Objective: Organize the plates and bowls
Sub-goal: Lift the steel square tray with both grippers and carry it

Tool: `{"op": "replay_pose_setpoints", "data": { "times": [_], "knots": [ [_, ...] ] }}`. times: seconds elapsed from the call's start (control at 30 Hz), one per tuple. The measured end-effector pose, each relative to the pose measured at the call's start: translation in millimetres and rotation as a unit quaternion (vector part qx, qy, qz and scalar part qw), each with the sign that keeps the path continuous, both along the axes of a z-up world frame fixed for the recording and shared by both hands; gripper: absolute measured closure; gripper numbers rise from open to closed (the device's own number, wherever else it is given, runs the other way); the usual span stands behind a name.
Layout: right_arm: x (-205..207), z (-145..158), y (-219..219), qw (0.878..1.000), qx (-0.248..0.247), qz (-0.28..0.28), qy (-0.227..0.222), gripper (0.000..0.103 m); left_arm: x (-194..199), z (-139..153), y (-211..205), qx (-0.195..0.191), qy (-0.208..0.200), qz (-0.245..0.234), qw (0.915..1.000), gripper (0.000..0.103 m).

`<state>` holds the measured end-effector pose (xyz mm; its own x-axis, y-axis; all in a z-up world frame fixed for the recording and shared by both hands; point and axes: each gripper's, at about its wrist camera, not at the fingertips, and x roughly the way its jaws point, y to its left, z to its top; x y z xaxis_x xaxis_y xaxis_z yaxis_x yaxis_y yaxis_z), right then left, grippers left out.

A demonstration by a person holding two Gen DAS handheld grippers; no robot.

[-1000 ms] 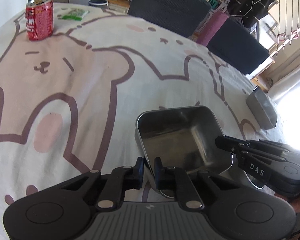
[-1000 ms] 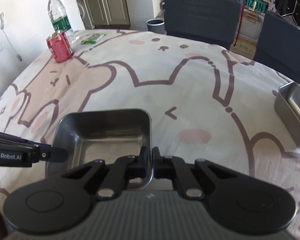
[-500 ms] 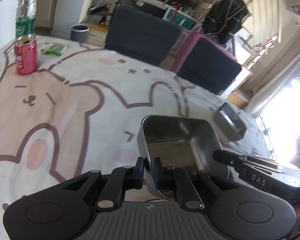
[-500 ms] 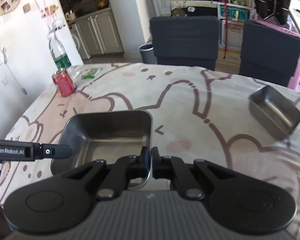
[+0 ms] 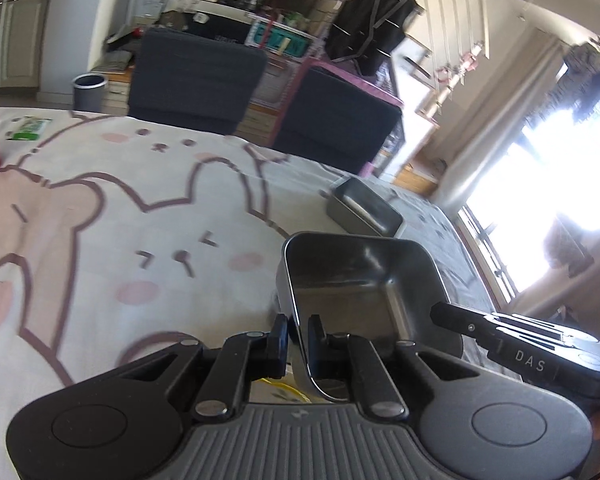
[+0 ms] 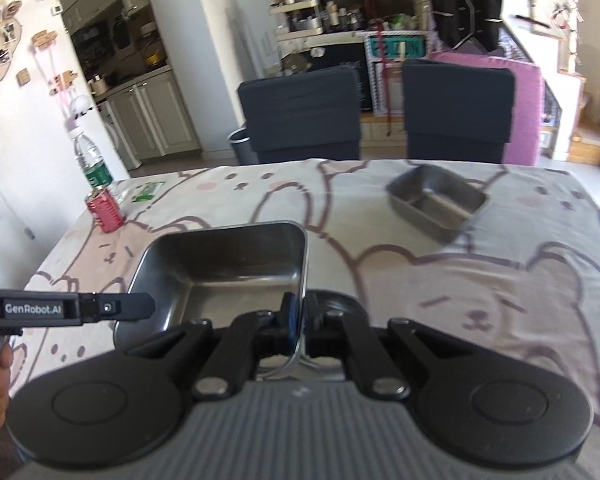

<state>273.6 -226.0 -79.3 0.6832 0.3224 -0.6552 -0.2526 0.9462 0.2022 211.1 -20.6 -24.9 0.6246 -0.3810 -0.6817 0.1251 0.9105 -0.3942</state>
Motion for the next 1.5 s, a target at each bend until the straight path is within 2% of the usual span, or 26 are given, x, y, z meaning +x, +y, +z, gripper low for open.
{"op": "replay_pose_setpoints", "data": {
  "times": [0.17, 0.33, 0.67, 0.83, 1.07, 1.2, 1.5],
  "knots": [
    [-25.8, -3.3, -27.1, 0.999, -0.012, -0.032, -0.004, 0.099, -6.5, -5.7, -34.0, 0.004, 0.003, -0.033, 0.9995, 0.092],
    [-52.0, -8.4, -60.1, 0.998, -0.001, -0.067, -0.002, 0.098, -11.9, -15.3, -65.1, 0.008, 0.014, -0.063, 0.9979, 0.092],
    [-79.4, -21.6, -98.4, 0.993, -0.019, -0.116, 0.012, 0.099, -17.6, -37.3, -115.7, 0.041, 0.034, -0.114, 0.992, 0.092],
    [-84.3, -30.3, -104.0, 0.991, -0.039, -0.125, 0.029, 0.098, -16.5, -51.2, -135.2, 0.064, 0.05, -0.136, 0.9874, 0.092],
    [-76.5, -43.8, -106.5, 0.988, -0.065, -0.124, 0.058, 0.098, -19.8, -72.4, -159.2, 0.118, 0.069, -0.171, 0.9758, 0.092],
    [-75.2, -46.3, -106.9, 0.988, -0.072, -0.123, 0.064, 0.098, -20.5, -82.9, -166.7, 0.135, 0.076, -0.183, 0.9708, 0.09],
    [-73.2, -51.9, -105.8, 0.985, -0.091, -0.124, 0.083, 0.098, -21.4, -89.5, -178.3, 0.161, 0.064, -0.198, 0.9647, 0.09]
  ]
}}
